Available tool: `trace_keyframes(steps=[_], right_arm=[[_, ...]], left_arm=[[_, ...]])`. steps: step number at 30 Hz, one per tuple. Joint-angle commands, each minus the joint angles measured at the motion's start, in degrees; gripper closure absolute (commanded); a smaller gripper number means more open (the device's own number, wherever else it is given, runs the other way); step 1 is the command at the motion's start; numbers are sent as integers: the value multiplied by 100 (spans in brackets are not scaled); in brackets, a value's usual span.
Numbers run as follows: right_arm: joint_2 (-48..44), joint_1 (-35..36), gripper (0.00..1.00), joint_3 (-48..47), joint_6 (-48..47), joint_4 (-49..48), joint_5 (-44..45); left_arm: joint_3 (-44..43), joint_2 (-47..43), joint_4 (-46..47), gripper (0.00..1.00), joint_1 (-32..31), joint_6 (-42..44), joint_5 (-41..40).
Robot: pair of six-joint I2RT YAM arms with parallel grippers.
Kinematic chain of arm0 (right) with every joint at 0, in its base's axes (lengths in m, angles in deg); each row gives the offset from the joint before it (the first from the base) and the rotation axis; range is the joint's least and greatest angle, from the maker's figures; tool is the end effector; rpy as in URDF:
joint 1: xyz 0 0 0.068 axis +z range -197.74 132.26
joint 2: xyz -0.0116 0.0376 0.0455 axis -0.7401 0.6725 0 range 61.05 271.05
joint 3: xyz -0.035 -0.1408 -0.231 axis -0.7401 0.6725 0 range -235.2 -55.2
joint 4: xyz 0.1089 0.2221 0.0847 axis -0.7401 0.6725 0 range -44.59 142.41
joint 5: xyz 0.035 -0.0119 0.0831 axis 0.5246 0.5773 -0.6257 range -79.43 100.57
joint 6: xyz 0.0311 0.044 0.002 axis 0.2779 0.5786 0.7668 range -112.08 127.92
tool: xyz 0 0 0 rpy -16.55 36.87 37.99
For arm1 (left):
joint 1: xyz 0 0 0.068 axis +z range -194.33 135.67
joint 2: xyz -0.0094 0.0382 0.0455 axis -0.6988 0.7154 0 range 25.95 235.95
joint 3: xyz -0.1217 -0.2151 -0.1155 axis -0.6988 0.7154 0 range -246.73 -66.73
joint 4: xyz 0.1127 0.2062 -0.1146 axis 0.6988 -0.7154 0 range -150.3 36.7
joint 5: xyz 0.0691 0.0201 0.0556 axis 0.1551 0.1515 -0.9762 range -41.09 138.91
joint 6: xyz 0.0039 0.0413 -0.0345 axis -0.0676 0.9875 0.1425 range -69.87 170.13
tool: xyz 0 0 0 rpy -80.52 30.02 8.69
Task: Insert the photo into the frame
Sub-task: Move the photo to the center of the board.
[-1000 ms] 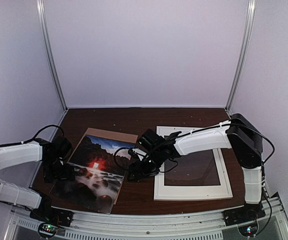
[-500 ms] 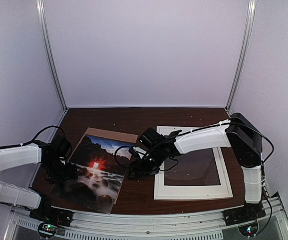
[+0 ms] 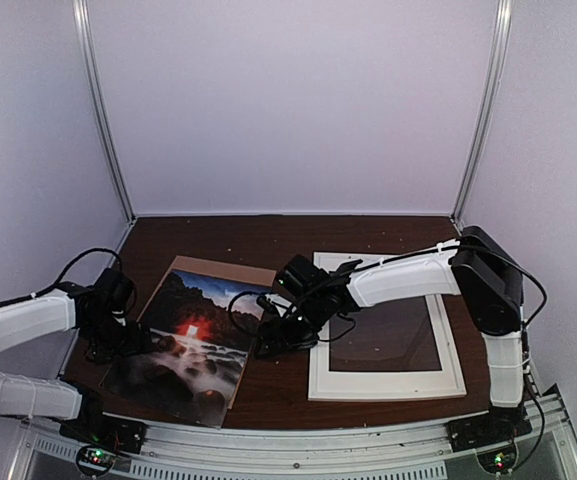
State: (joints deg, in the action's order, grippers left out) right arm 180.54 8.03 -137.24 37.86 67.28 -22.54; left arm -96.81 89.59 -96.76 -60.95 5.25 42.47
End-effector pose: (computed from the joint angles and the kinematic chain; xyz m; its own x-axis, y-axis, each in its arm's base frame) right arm 0.2281 0.3698 0.1527 -0.8431 -0.4960 -0.2078 -0.4946 0.5635 0.6617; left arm 0.1589 -0.0434 0.1580 -0.8451 -0.4795 -0.2363 -0.4746 0.8765 -0.0812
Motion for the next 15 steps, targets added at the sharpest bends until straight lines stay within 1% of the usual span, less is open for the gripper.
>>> trace_keyframes(steps=[1, 6, 15], right_arm=[[125, -49, 19, -112, -68, 140, 133], [161, -49, 19, -131, -54, 138, 118], [169, -57, 19, -156, -31, 142, 125]], left_arm=[[-253, 18, 79, 2, 288, 290, -62], [-321, 262, 286, 2, 486, 472, 104], [-572, 830, 549, 3, 570, 677, 277]])
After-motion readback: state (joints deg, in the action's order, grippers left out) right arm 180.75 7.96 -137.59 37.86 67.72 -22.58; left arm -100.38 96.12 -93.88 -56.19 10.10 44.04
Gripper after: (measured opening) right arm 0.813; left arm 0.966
